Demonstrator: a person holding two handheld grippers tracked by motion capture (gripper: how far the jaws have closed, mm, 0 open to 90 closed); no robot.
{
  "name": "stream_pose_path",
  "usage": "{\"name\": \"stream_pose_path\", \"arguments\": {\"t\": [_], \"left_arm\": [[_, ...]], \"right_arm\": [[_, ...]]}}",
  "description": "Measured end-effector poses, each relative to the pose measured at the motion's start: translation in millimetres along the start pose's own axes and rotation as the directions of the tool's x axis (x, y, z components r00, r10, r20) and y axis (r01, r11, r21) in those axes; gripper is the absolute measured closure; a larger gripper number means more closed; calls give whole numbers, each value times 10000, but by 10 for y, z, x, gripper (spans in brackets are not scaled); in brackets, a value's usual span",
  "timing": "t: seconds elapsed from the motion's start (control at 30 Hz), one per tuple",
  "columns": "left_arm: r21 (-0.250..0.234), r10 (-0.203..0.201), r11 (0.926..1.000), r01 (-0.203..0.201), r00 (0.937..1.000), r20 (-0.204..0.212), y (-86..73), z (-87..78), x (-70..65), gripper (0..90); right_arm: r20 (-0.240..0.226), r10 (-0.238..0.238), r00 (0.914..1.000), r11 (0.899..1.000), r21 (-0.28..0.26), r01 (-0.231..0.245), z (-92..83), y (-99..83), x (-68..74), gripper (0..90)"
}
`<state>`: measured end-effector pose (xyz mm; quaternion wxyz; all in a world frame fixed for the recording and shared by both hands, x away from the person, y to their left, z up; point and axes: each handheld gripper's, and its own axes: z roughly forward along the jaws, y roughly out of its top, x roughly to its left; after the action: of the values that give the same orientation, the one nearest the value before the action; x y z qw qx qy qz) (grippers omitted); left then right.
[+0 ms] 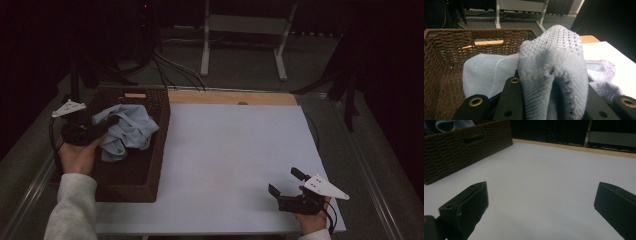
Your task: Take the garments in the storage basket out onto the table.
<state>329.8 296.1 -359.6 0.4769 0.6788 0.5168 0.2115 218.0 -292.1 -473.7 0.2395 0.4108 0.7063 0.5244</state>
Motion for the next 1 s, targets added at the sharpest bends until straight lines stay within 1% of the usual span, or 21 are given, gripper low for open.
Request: {"name": "stream_pose_path", "arguments": {"t": [0.47,0.77,1.0], "left_arm": [[-95,77,9999,-74,9995,307,36,-38,-9,766],[-239,26,9997,-10,9978,661,73,-76,-6,766],[-313,55,9995,-32,9974,720,95,-94,-20,766]], "right_arm": [[17,-5,10000,10000,-6,5,-2,0,-3,0],[19,-31,10000,10000,-29,31,-2,1,-5,0],[17,-20,10000,10000,-18,20,-1,1,-4,0]]}}
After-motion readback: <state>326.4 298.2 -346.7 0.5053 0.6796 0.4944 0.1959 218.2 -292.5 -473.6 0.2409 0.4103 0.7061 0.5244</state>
